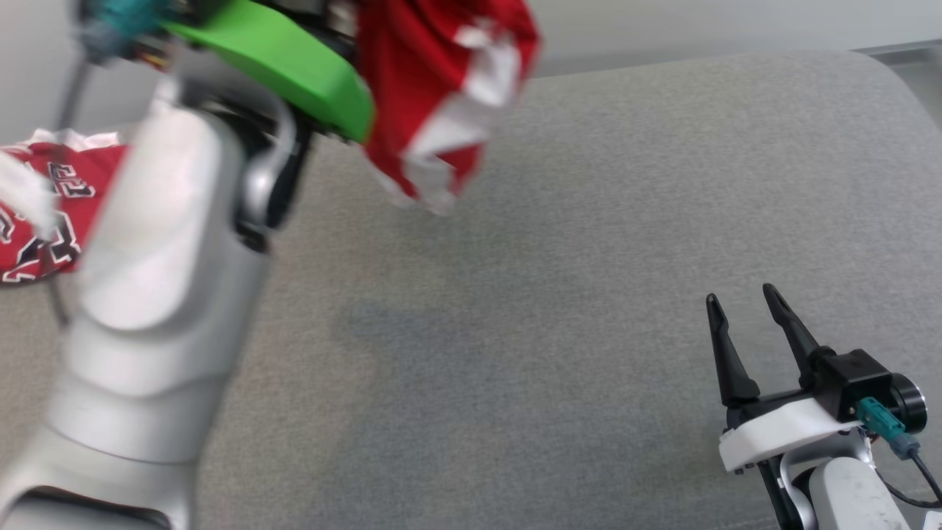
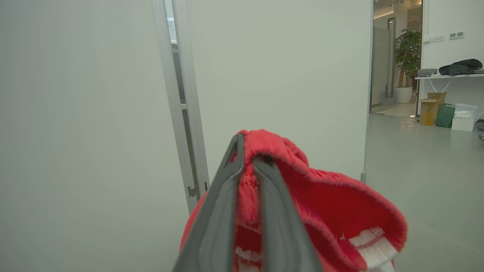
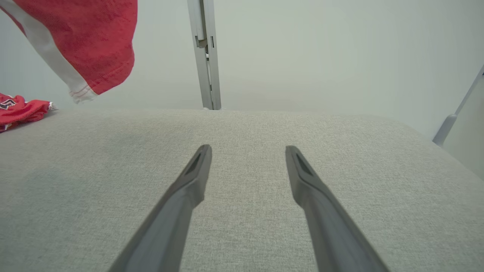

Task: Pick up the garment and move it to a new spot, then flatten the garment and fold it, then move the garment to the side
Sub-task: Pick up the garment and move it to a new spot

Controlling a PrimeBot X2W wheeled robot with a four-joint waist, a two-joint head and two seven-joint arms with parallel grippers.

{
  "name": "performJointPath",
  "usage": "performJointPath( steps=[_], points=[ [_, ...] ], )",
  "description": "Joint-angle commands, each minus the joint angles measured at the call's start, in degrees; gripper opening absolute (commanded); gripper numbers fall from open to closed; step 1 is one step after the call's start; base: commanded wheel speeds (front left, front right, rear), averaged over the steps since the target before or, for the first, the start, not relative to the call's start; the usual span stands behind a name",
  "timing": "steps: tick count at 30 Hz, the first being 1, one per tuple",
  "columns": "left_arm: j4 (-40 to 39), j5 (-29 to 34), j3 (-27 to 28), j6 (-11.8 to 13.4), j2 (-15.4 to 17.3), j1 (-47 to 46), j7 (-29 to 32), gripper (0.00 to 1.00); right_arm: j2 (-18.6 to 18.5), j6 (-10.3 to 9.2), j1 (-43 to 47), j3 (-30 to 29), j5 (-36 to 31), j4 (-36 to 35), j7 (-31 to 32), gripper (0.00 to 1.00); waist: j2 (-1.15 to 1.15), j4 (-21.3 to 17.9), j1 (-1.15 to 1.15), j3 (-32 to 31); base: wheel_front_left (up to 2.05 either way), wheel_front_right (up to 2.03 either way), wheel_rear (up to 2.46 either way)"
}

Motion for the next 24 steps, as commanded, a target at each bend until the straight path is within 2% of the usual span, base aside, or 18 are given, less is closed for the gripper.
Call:
performJointPath(
  steps=[1,3,5,12,18,24],
  points=[
    [0.5,-1.2,-0.7,0.4,-1.6,2.2,-0.5,0.00,-0.2,-0.08,0.3,-0.2,0.4,0.2,0.0,1.00,-0.01,-1.9,0.00,-0.8,0.00,0.00,0.00],
    [1.8,-2.8,-1.9,0.2,-4.5,4.3,-1.1,0.00,-0.2,-0.08,-0.2,-0.5,0.5,0.1,0.0,1.00,-0.01,-2.6,0.00,-0.2,0.00,0.00,0.00],
    [3.4,-3.8,-3.2,0.3,-6.0,6.3,-2.1,0.00,-0.2,-0.08,-0.9,-0.5,0.8,-0.1,0.0,1.00,-0.01,-3.2,0.00,0.5,0.00,0.00,0.00],
    [13.3,-6.1,-6.2,1.4,-7.7,12.6,-5.5,0.00,-0.2,-0.08,-2.2,-0.9,1.3,-0.5,0.0,1.00,-0.01,-4.1,0.00,4.1,0.00,0.00,0.00],
    [22.6,-6.3,-4.2,2.0,-5.0,14.2,-9.9,0.00,-0.2,-0.08,-3.4,-1.0,1.2,-0.8,0.0,1.00,-0.01,-3.7,0.00,7.5,0.00,0.00,0.00],
    [30.4,-6.5,-2.5,1.1,-2.2,14.2,-14.1,0.00,-0.2,-0.08,-4.7,-0.9,0.8,-1.2,0.0,1.00,-0.01,-3.3,0.00,9.9,0.00,0.00,0.00]
  ],
)
